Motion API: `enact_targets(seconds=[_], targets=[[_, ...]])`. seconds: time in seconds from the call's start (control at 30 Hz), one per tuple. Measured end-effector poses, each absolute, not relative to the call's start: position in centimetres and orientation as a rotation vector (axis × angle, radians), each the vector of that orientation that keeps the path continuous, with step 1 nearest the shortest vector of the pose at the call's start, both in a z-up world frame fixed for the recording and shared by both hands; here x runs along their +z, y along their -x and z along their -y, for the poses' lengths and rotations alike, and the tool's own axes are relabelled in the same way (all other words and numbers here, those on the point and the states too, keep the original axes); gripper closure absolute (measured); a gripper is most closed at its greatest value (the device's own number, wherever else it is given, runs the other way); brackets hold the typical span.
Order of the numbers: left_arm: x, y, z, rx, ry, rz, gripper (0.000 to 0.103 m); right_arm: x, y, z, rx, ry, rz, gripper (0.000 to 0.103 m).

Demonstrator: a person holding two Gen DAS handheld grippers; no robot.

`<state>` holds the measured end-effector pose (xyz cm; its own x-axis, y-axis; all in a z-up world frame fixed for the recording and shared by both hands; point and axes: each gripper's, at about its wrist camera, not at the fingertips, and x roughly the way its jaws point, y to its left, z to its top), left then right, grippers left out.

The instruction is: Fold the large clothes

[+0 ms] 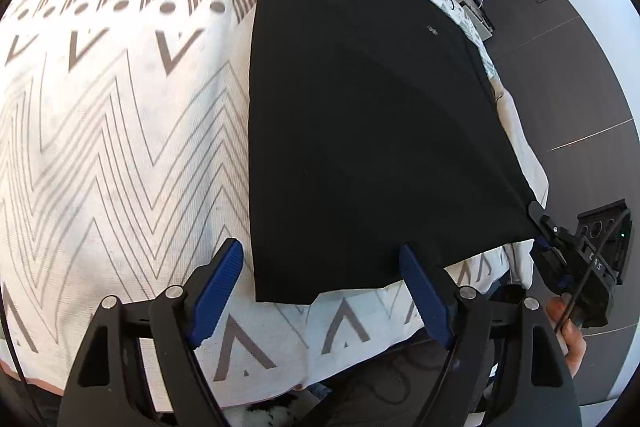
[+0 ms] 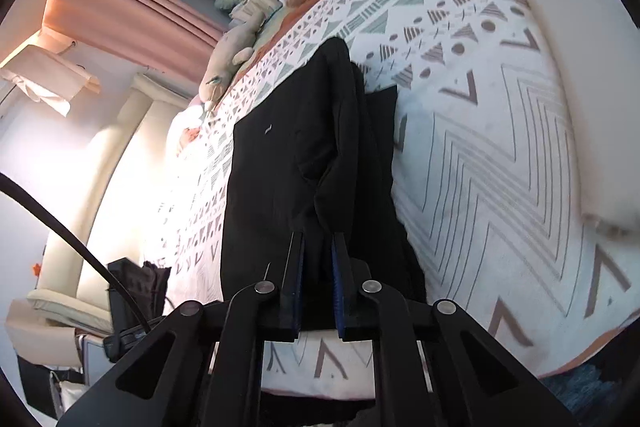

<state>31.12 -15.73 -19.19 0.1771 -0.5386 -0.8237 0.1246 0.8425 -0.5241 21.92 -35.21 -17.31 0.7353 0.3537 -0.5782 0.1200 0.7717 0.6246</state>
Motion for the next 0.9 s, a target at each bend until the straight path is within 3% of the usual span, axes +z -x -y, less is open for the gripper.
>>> enact_targets(seconds=[0.07,0.2,0.3,0.77,0.9], targets=[[-20.1,-31.1,15.5,-0.483,0.397,-1.342,0.025,-17.8,-21.8,35.1,0.147,-0.714,-0.754,0.095],[-21.1,-31.0,14.9,-0.493,0.449,-1.361,0.047,-19.1,-21.5,34.9,0.153,-0.739,-0.778,0.095],[-20.8,-30.7,14.6,-0.494,0.428,-1.357,0.055,-19.8,-21.3,34.6,0.159,-0.754,-0.794,0.096],[-18.7,-31.3,14.2,-0.524,0.415,-1.389,0.056,-20.2,-20.7,34.8,0.097,-0.697,-0.831,0.098],[-18.5,-32.3,14.5,-0.534,0.415,-1.425,0.052,-19.5,-20.5,35.4,0.133,-0.717,-0.831,0.096]])
